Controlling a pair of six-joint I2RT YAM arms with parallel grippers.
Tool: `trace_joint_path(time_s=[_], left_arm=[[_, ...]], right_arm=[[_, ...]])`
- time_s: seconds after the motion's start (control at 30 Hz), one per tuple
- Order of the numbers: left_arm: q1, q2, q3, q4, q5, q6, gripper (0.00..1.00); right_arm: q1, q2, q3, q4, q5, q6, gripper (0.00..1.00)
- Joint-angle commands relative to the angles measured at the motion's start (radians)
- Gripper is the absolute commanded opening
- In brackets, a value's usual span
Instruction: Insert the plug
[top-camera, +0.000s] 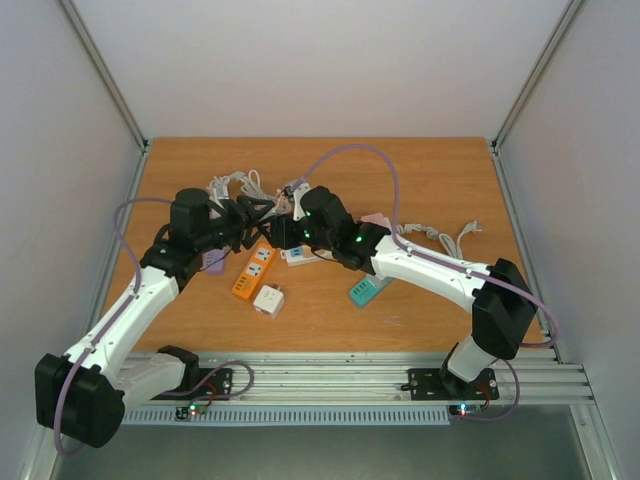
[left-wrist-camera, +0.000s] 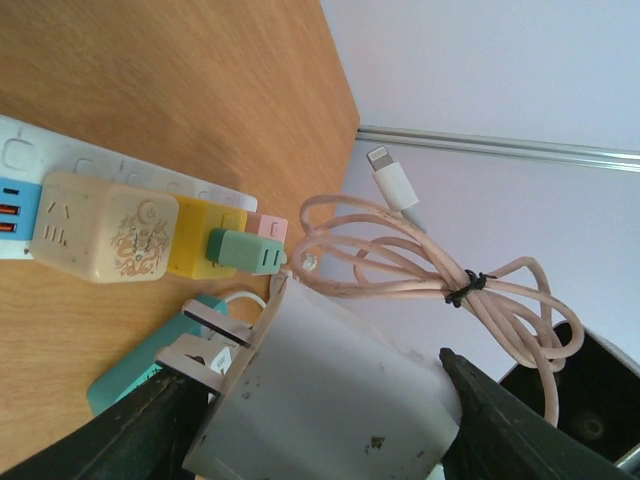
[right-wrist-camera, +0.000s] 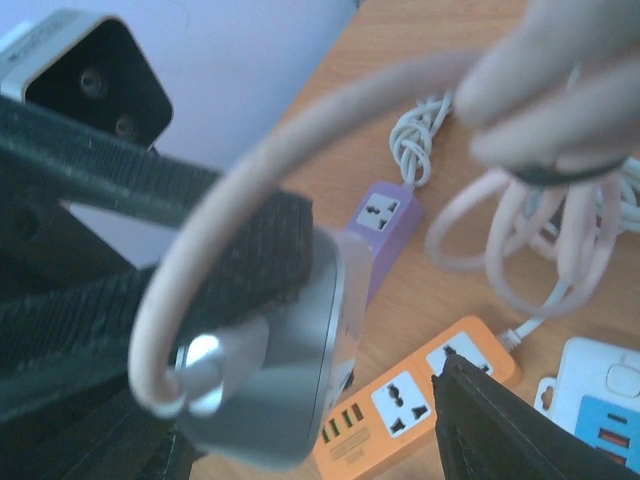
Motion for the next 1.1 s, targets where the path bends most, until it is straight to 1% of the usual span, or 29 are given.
trace_joint_path(time_s=[0.0,0.1,0.17,0.33,0.4,0.47,0.5,0.57,0.6,0.7,0.73,0.8,0.87,0.97,1.07], left_arm=[[0.003,-0.036,-0.035,0.063,0.027,-0.061,0.6],[0.003,-0.048,-0.049,0.073,0.025,-0.104,0.6],[0.002,-0.057,-0.051,0.068,0.017,-0.118,0.61],[0.003,-0.067,-0.058,0.019,-0.003,-0.091,0.62],[0.003,-0.07,-0.064,0.015,-0.011,-0.089,0.63],[0.002,-0.072,-0.06,-0.008,-0.028,-0.073,0.66],[0.003,-0.072,-0.051,-0.031,-0.041,-0.044,0.73],[0.003,-0.074,-0.025,-0.097,-0.078,0.02,0.82],[0.003,-0.075,-0.012,-0.123,-0.101,0.054,0.89],[0.005,-0.093,0.04,-0.252,-0.235,0.23,0.99],[0.005,-0.104,0.063,-0.305,-0.291,0.335,0.99],[0.005,-0.138,0.097,-0.407,-0.423,0.467,0.99],[0.005,-0.206,0.088,-0.443,-0.503,0.552,0.99],[0.005,-0.292,0.065,-0.453,-0.561,0.642,0.99],[0.005,-0.337,0.05,-0.494,-0.588,0.696,0.98]], right_arm=[[0.025,0.026,0.023,0.08,0.08,-0.05,0.63],[0.033,0.044,0.025,0.117,0.125,-0.07,0.58],[0.035,0.062,0.038,0.118,0.133,-0.07,0.52],[0.038,0.08,0.045,0.117,0.14,-0.07,0.31],[0.039,0.08,0.044,0.119,0.142,-0.07,0.21],[0.04,0.08,0.044,0.114,0.146,-0.066,0.14],[0.041,0.08,0.044,0.111,0.15,-0.058,0.12],[0.04,0.08,0.041,0.099,0.162,-0.04,0.09],[0.041,0.082,0.04,0.096,0.169,-0.028,0.08],[0.04,0.091,0.039,0.047,0.188,0.014,0.07],[0.04,0.096,0.038,0.036,0.193,0.029,0.07],[0.039,0.111,0.04,0.015,0.196,0.059,0.07],[0.041,0.132,0.054,-0.015,0.199,0.087,0.06],[0.04,0.17,0.084,-0.067,0.205,0.117,0.06],[0.04,0.204,0.107,-0.11,0.211,0.141,0.06]])
